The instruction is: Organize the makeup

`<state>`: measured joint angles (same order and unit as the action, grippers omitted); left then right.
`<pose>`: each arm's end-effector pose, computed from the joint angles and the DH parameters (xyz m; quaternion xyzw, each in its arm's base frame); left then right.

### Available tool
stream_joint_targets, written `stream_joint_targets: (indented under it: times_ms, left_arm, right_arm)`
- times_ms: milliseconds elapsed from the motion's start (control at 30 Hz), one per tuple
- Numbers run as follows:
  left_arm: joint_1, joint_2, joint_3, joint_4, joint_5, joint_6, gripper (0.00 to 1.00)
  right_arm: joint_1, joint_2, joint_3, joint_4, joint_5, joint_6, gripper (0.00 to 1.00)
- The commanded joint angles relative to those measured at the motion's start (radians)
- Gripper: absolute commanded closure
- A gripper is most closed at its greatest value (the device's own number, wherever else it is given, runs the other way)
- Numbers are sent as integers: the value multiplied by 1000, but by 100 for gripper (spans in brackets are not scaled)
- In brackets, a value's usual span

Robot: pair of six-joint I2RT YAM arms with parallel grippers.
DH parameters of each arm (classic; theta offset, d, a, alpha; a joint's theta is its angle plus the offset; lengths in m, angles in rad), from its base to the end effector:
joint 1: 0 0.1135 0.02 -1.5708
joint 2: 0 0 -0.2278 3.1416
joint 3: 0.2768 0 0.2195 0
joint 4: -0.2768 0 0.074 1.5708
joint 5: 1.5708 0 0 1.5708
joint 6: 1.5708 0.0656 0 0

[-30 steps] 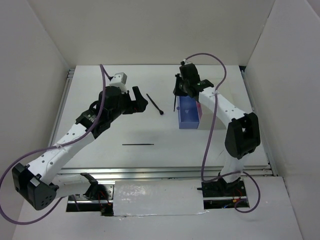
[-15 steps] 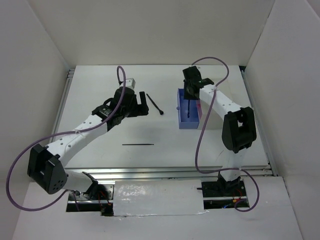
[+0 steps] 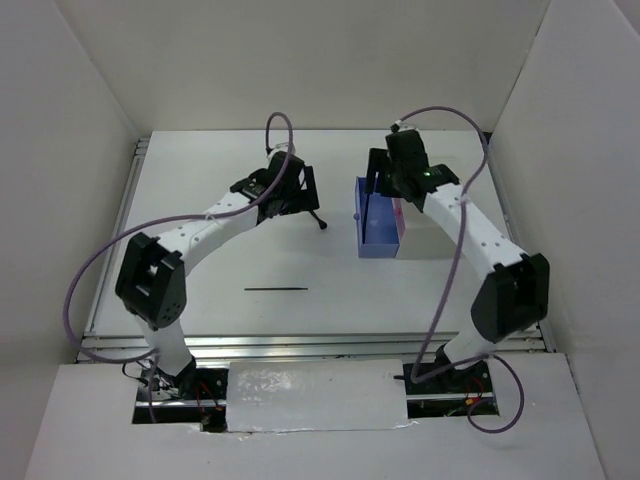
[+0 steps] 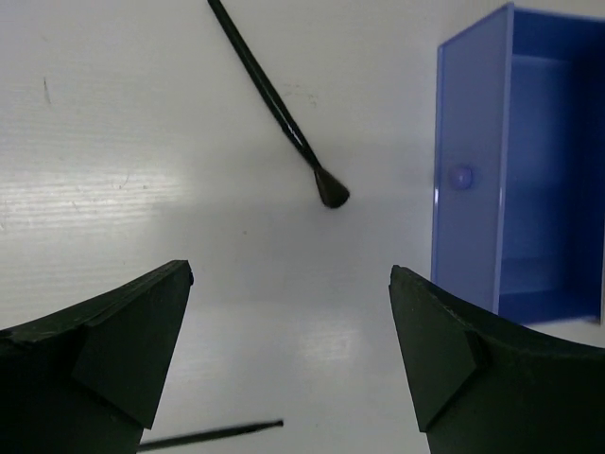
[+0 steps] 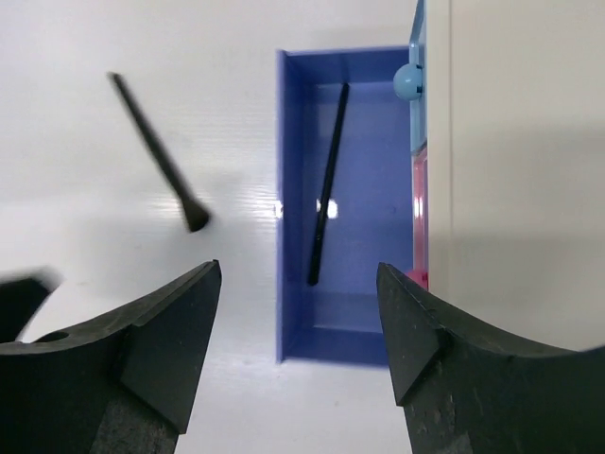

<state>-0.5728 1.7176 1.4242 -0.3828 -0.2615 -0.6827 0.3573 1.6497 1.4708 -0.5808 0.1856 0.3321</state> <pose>0.3285 -0.1917 0.2492 -0.1054 0.8895 -0.1567 0.4161 0.3385 0.1134 0.2667 0.0250 0.9153 0.0526 0.3985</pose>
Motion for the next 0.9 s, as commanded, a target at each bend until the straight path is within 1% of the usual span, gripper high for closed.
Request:
stream_joint_targets:
  times_ms: [0, 33, 167, 200, 300, 333, 467, 600, 667, 733, 800, 833, 867]
  left_arm:
    - [5, 127, 139, -66, -67, -89, 1]
    - [8, 195, 171, -106, -76, -101, 1]
    - [4, 333, 332, -178, -100, -188, 1]
    - [4, 350, 346, -182, -116, -207, 1]
    - [4, 410, 378, -160, -150, -245, 1]
    - [4, 453, 396, -166, -156, -248, 1]
    - [-9, 553, 546, -246, -209, -250, 1]
    - [-7, 634, 610, -281, -217, -261, 1]
    - [-7, 671, 630, -289, -222, -261, 2]
    - [-7, 698, 643, -298, -226, -253, 6]
    - [-7, 706, 656, -310, -226, -247, 12]
    - [-7, 730, 670, -317, -222, -236, 18]
    - [-7, 737, 673, -318, -216, -230, 22]
  right_arm:
    - [3, -192, -70, 68, -57, 31, 25]
    - [3, -246, -119, 79, -90, 36, 25]
    - [3, -353, -228, 119, -176, 36, 25]
    - [3, -370, -251, 137, -181, 36, 24]
    - [3, -441, -345, 197, -274, 41, 24]
    - [5, -468, -384, 211, -294, 45, 24]
    - [5, -505, -452, 269, -370, 35, 24]
    - [5, -511, -468, 294, -399, 36, 24]
    - [5, -518, -474, 306, -411, 35, 24]
    - [5, -524, -481, 309, -414, 28, 24]
    - [5, -536, -489, 312, -410, 28, 24]
    - [6, -541, -492, 315, -405, 28, 24]
    - [5, -547, -494, 315, -406, 27, 24]
